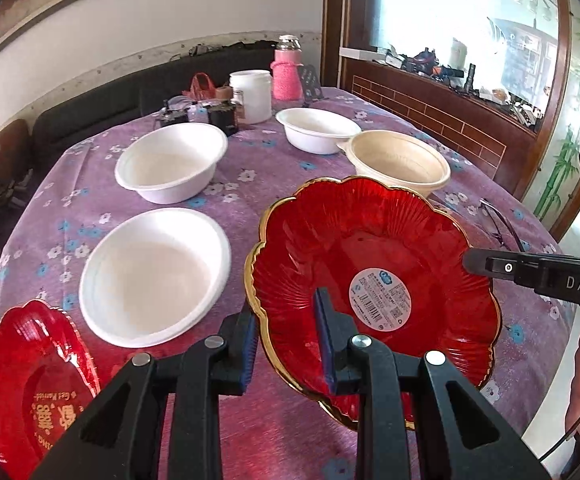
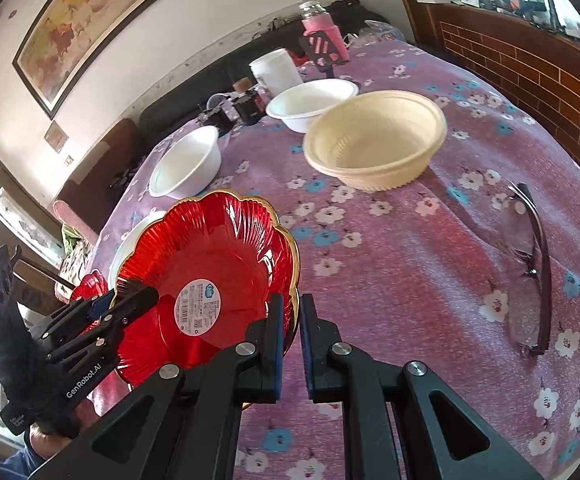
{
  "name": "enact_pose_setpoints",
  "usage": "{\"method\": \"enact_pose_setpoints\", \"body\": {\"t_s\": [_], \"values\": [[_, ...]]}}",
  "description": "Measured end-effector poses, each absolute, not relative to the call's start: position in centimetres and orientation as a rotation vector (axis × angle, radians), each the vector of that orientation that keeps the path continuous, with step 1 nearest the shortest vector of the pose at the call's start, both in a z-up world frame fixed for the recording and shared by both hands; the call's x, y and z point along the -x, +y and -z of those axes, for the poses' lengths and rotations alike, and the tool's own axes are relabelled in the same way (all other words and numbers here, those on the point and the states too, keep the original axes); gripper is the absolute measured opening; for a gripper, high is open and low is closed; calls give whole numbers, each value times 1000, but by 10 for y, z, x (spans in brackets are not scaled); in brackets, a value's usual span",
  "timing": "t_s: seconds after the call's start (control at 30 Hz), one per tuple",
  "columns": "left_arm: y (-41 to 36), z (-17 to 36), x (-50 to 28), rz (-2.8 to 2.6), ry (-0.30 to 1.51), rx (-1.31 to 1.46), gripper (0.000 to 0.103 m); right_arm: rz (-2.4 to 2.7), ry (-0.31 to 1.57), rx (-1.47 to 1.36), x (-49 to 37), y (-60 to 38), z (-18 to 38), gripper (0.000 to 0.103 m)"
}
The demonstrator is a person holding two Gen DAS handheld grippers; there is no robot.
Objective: Organize plates and bowls
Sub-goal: 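Lift the labeled red plate with both tools toward the 'WEDDING' plate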
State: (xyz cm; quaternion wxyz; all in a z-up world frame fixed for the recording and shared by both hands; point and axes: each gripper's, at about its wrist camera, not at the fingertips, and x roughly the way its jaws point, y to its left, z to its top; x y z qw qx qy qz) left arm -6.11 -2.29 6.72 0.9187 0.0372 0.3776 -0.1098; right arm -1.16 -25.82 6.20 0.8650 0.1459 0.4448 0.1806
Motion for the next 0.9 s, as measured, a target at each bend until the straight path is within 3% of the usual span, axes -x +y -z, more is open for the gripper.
{"method": "enact_pose_setpoints", "body": {"t_s": [0.9], "values": [[88,-95,107,53,699,88,29,-562,906,-161,8,-144,-98,10]]}}
